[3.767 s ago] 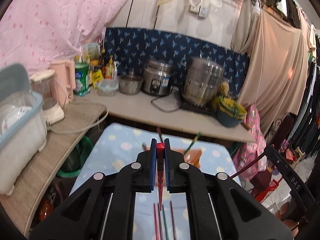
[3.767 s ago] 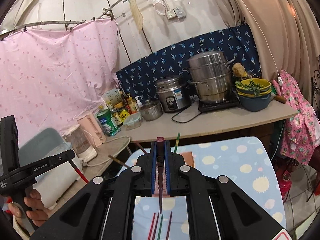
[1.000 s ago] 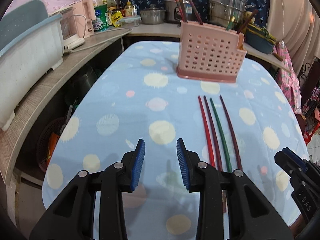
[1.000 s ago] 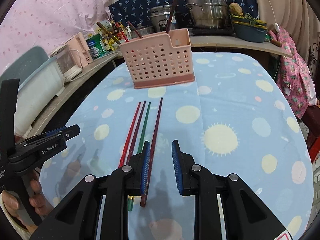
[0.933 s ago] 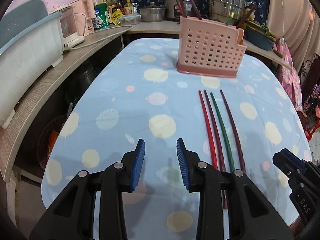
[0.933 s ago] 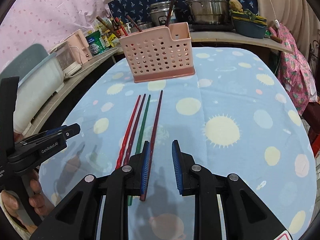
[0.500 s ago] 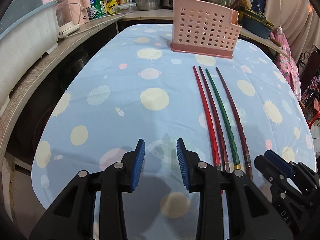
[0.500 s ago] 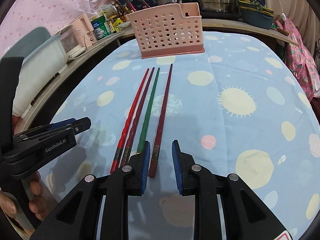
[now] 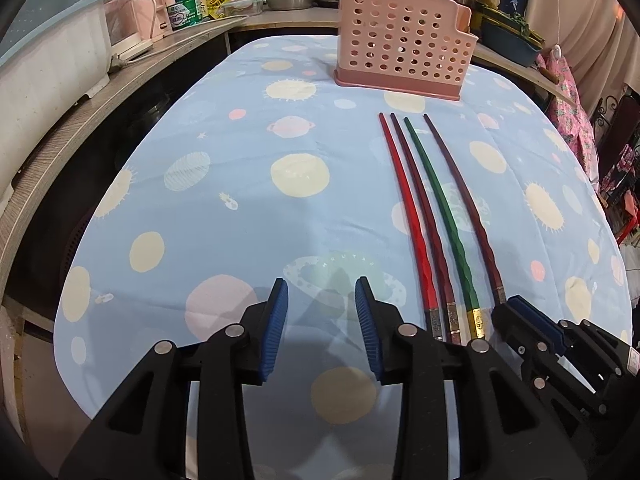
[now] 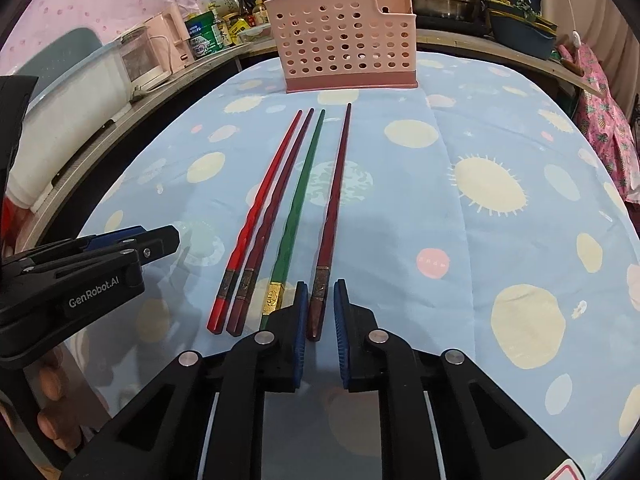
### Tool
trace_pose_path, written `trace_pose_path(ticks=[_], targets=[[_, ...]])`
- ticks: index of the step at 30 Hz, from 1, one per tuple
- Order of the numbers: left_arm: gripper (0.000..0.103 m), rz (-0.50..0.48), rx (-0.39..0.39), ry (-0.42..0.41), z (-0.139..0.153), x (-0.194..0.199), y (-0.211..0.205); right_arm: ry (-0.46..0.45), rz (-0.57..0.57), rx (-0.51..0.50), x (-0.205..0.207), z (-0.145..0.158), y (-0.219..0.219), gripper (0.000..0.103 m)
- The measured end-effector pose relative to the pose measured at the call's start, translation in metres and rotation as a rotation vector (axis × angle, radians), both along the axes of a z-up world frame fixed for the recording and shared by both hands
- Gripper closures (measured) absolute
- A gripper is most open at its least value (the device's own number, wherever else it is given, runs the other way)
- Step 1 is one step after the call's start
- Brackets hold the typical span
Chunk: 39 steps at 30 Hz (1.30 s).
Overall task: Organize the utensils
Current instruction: 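Grasp a dark-red chopstick with the right tool while the left tool grasps a red chopstick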
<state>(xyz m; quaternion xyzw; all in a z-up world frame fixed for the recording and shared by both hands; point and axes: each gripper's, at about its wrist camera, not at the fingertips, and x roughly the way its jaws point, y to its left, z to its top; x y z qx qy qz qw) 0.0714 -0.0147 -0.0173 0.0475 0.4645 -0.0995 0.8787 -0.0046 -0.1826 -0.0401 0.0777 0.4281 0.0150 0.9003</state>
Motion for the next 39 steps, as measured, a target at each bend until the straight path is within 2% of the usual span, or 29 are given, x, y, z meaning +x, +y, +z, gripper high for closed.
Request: trace_pose_path(ticks=[6, 12, 34, 37, 39], targets=[[0.056, -0.021, -0.006, 0.001, -0.001, -0.005, -0.006, -0.003, -0.021, -0.006, -0.007, -0.001, -0.007, 0.096], [0.052, -0.054, -0.023, 0.019, -0.003, -0.010, -0.017, 0.006, -0.062, 0.012, -0.017, 0.000, -0.022, 0.096], [0.052, -0.094, -0.021, 0.043, -0.013, -0.018, -0.036, 0.009, -0.078, 0.044, -0.025, -0.001, -0.028, 0.096], [0.053, -0.090, -0.022, 0.044, -0.012, -0.018, -0.035, 0.009, -0.078, 0.043, -0.025, -0.001, -0.028, 0.096], [0.058, -0.086, -0.020, 0.043, -0.012, -0.018, -0.034, 0.009, -0.078, 0.044, -0.025, -0.001, -0.029, 0.096]])
